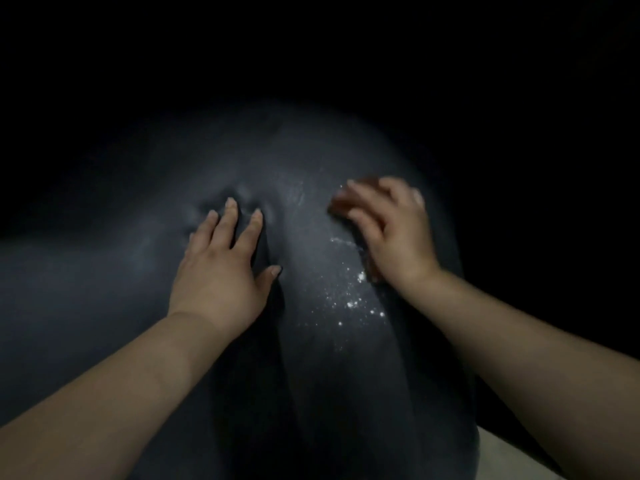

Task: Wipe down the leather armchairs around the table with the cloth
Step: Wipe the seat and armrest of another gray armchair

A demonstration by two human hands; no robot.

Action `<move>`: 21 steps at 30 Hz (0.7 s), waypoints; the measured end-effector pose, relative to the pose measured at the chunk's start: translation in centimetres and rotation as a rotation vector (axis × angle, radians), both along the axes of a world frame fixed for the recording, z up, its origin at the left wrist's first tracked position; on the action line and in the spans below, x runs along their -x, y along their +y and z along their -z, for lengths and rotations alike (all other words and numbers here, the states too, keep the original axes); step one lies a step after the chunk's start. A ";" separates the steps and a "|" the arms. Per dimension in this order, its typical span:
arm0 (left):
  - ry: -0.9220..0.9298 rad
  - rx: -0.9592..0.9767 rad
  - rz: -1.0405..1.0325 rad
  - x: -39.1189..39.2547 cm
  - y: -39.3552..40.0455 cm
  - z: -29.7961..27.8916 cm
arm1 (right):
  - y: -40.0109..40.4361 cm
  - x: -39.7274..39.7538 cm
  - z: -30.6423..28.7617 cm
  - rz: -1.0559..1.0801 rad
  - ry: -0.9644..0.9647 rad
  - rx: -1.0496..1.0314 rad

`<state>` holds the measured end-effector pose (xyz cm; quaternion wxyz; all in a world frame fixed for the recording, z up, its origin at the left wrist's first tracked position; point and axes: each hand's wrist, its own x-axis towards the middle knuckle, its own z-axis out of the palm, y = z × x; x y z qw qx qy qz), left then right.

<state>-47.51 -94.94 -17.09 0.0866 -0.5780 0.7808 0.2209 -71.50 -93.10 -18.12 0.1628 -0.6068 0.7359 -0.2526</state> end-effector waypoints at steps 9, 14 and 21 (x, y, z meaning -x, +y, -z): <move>0.001 0.017 0.013 -0.1 0.1 0.5 | -4.5 -1.5 0.0 -0.225 0.039 -0.062; 0.018 0.016 -0.005 0.1 0.2 0.2 | 4.6 -1.9 -0.6 -0.319 -0.022 -0.065; 0.037 0.022 -0.016 0.0 0.4 0.0 | -3.4 -0.4 -1.3 -0.021 0.004 -0.038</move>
